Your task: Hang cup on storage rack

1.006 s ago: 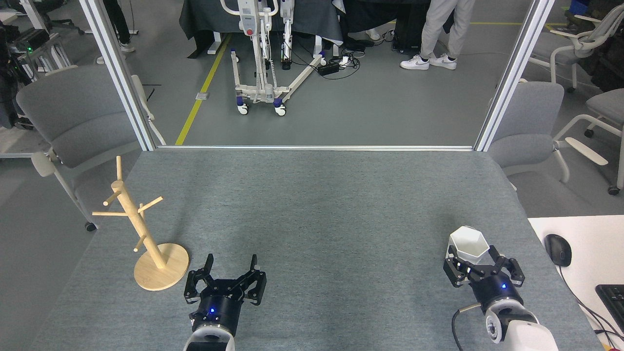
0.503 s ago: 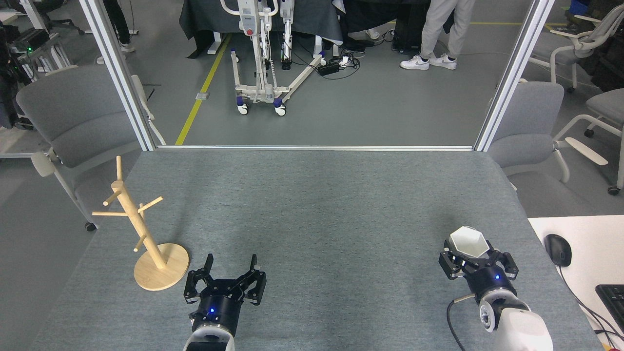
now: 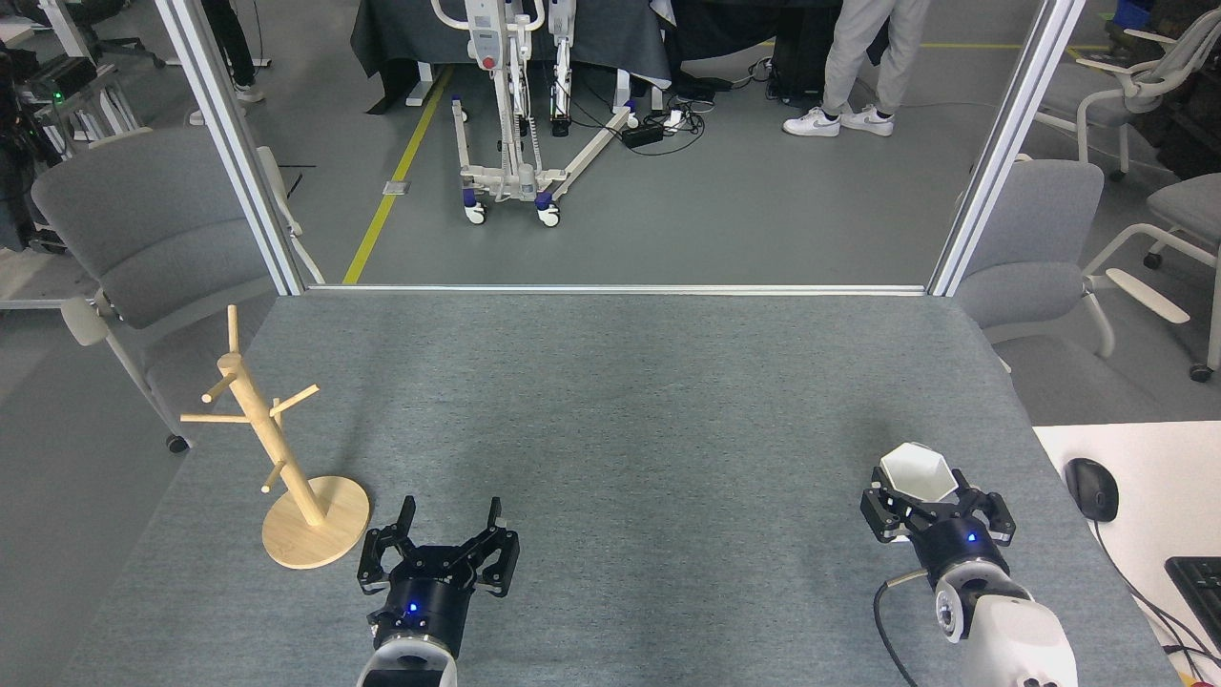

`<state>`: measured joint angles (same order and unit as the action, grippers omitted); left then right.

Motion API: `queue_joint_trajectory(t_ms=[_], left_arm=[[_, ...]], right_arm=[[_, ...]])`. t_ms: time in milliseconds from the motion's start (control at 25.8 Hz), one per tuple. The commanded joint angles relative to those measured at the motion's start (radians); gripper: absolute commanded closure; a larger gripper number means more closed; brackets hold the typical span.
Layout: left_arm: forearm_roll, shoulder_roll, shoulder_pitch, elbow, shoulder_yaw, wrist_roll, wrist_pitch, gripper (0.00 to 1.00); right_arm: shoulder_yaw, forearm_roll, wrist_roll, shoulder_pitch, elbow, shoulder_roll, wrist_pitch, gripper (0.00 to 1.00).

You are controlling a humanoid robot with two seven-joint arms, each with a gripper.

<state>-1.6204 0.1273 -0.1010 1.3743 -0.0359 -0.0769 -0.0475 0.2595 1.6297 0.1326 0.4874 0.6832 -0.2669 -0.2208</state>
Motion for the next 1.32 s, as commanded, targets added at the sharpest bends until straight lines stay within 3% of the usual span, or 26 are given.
queue_joint_trajectory(t_ms=[0,465,619,813,1006,1161,1277], left_arm=[[-0.001,-0.002,0.003,0.005,-0.001,0.000,0.000,0.00],[-0.001,0.000,-0.002,0.006,-0.001,-0.004,0.008,0.00],[0.000,0.000,-0.023,0.022,-0.001,-0.004,0.014,0.00],[0.000,0.002,-0.062,0.062,-0.002,0.000,0.024,0.00],[0.000,0.000,-0.068,0.058,-0.009,0.000,0.032,0.00],[0.000,-0.006,-0.043,0.060,-0.009,0.000,0.035,0.00],[0.000,-0.006,-0.031,0.063,-0.009,-0.003,0.034,0.00]], right_arm=[[0.000,0.001,-0.001,0.003,-0.007,0.000,0.009,0.01],[-0.003,-0.001,-0.001,0.003,-0.008,0.000,0.011,0.03],[-0.019,-0.002,-0.001,0.003,-0.007,0.000,0.012,0.09],[-0.020,-0.001,0.001,0.003,-0.007,0.003,0.014,0.26],[-0.020,-0.002,0.001,0.003,-0.007,0.002,0.012,0.32],[-0.019,-0.004,0.001,0.003,-0.007,0.000,0.008,0.60],[-0.017,-0.011,-0.005,0.005,0.001,-0.002,0.000,0.67]])
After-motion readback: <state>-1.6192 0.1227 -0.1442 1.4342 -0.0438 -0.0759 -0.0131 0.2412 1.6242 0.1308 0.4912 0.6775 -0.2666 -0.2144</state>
